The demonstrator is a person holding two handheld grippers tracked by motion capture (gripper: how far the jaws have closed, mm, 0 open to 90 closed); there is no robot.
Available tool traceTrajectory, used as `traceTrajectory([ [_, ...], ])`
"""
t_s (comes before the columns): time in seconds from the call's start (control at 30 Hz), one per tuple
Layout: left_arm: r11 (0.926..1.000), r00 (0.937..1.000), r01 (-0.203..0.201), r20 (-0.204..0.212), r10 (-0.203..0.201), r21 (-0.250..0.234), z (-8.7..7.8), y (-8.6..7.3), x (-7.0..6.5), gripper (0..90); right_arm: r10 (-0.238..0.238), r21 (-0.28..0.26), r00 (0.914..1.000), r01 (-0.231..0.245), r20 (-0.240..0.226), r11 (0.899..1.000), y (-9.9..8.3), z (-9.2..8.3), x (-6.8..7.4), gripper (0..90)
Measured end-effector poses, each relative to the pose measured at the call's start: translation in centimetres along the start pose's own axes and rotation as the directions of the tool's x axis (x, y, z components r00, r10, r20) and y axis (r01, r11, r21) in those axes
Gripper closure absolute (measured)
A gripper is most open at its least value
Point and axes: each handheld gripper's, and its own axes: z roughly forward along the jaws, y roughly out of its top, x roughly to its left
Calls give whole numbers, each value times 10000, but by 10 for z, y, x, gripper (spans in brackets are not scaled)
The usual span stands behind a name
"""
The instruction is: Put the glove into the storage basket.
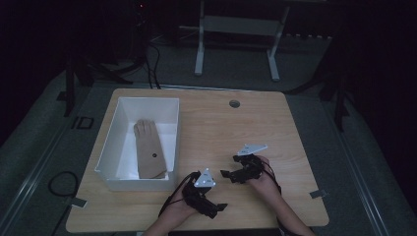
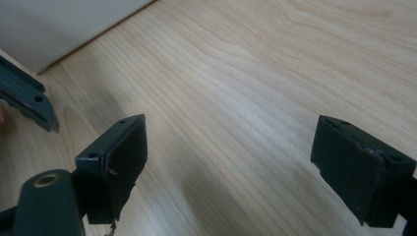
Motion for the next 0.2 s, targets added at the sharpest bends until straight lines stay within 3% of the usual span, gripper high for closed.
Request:
traceTrajectory([
  [0.2,9999,9999,126,48,-126,-55,1,-2,1,17,65,18,10000,-64,-43,10000,-4,1,-3,140],
])
